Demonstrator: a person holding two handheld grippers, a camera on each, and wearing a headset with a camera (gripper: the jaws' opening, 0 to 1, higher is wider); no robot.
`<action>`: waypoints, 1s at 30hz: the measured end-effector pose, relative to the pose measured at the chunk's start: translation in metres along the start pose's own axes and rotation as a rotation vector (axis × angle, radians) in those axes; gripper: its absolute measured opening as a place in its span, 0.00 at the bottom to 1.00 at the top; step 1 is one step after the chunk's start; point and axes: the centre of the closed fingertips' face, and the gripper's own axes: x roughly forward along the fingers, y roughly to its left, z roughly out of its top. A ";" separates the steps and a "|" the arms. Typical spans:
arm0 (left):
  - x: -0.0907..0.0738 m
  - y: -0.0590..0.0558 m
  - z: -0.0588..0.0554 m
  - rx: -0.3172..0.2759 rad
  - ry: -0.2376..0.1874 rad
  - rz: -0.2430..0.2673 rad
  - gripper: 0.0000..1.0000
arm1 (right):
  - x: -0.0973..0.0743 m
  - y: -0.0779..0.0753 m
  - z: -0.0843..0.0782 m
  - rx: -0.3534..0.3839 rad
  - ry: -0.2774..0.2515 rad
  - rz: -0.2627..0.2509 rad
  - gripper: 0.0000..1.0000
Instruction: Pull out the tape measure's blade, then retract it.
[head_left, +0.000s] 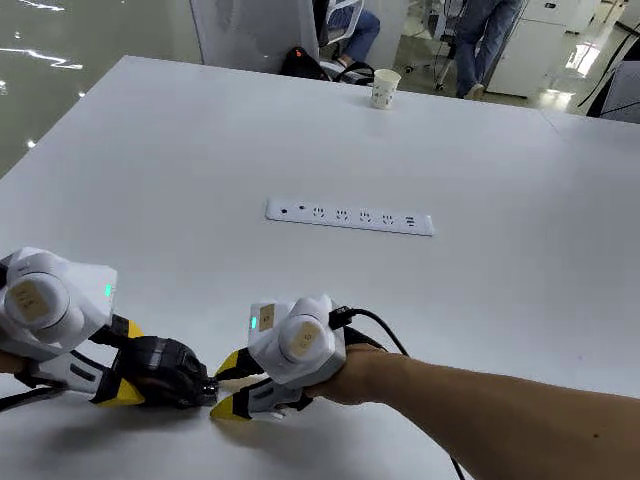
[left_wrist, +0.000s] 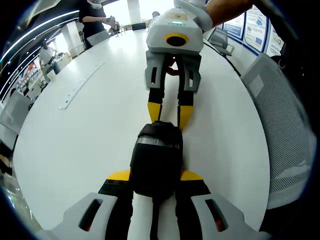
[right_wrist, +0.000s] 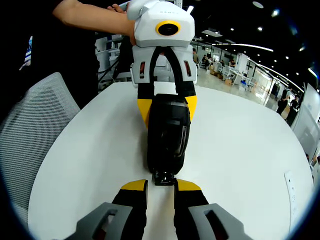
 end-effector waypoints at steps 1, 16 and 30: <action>0.000 0.000 0.000 -0.001 -0.002 0.000 0.27 | 0.001 -0.001 0.000 0.000 0.001 -0.001 0.17; -0.001 0.001 -0.001 -0.010 -0.013 -0.002 0.27 | 0.005 -0.006 0.004 -0.004 -0.008 -0.007 0.11; -0.001 0.000 -0.001 -0.026 -0.019 0.002 0.27 | 0.006 -0.006 0.004 -0.006 -0.009 -0.005 0.09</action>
